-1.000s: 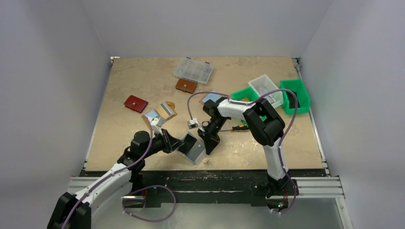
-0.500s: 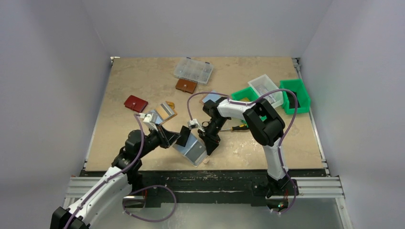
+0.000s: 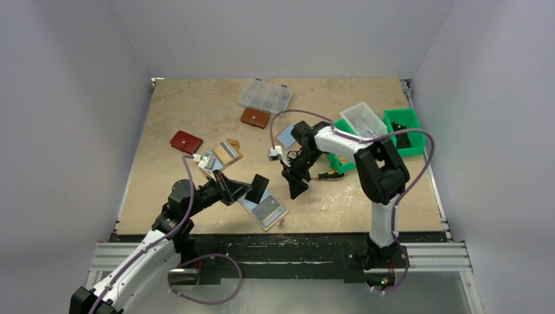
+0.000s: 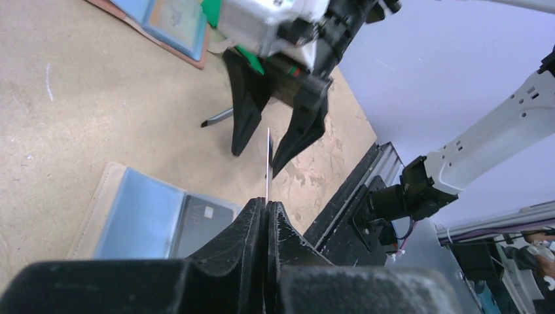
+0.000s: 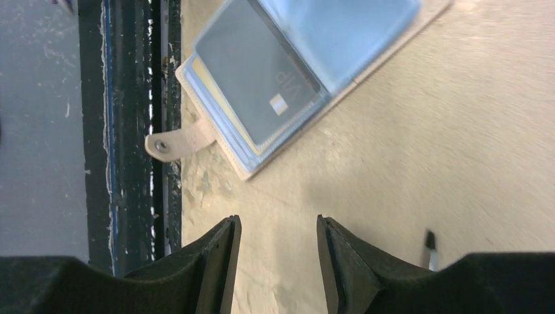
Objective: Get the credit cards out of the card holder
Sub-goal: Remove the credit card from the card holder, then place the credit card in the storage box.
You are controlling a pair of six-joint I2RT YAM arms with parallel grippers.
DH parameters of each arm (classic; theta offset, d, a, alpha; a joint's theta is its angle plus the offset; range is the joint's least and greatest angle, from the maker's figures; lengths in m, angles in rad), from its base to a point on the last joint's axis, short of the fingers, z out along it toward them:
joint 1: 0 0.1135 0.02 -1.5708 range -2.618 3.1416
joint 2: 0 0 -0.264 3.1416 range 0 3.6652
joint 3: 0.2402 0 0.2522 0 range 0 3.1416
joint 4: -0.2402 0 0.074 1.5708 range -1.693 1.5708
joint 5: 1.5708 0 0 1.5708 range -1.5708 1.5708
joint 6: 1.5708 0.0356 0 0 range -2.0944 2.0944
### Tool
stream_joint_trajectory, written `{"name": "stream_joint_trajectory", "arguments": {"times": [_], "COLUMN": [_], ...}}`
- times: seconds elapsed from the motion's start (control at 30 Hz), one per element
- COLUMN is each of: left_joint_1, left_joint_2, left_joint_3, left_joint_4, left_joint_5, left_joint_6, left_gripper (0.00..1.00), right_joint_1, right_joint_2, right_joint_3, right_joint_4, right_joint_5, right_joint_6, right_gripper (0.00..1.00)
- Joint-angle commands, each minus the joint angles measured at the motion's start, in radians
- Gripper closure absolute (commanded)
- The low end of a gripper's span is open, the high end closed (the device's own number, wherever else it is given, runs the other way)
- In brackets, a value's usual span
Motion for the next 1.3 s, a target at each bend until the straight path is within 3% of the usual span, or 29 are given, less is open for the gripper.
{"name": "stream_joint_trajectory", "arguments": {"times": [0.0, 0.27, 0.47, 0.8, 1.27], "left_joint_1": [0.007, 0.004, -0.03, -0.191, -0.22], "left_joint_2": [0.022, 0.115, 0.185, 0.35, 0.45], "left_joint_3": [-0.011, -0.025, -0.023, 0.009, 0.057], "left_joint_4": [0.102, 0.262, 0.358, 0.455, 0.527], "left_joint_5": [0.065, 0.122, 0.118, -0.003, -0.007], "left_joint_6": [-0.028, -0.043, -0.026, 0.028, 0.037], "left_gripper": [1.0, 1.0, 1.0, 1.0, 1.0], "right_joint_1": [-0.037, -0.101, -0.107, -0.106, 0.034], "right_joint_2": [-0.16, -0.448, -0.556, -0.479, -0.26], "right_joint_3": [-0.012, -0.074, -0.11, -0.147, -0.094], "right_joint_4": [0.018, 0.089, 0.109, 0.125, 0.072], "right_joint_5": [0.008, -0.08, -0.171, -0.202, -0.254], "right_joint_6": [-0.025, -0.062, -0.056, 0.0, 0.035], "right_gripper": [0.46, 0.41, 0.28, 0.28, 0.49]}}
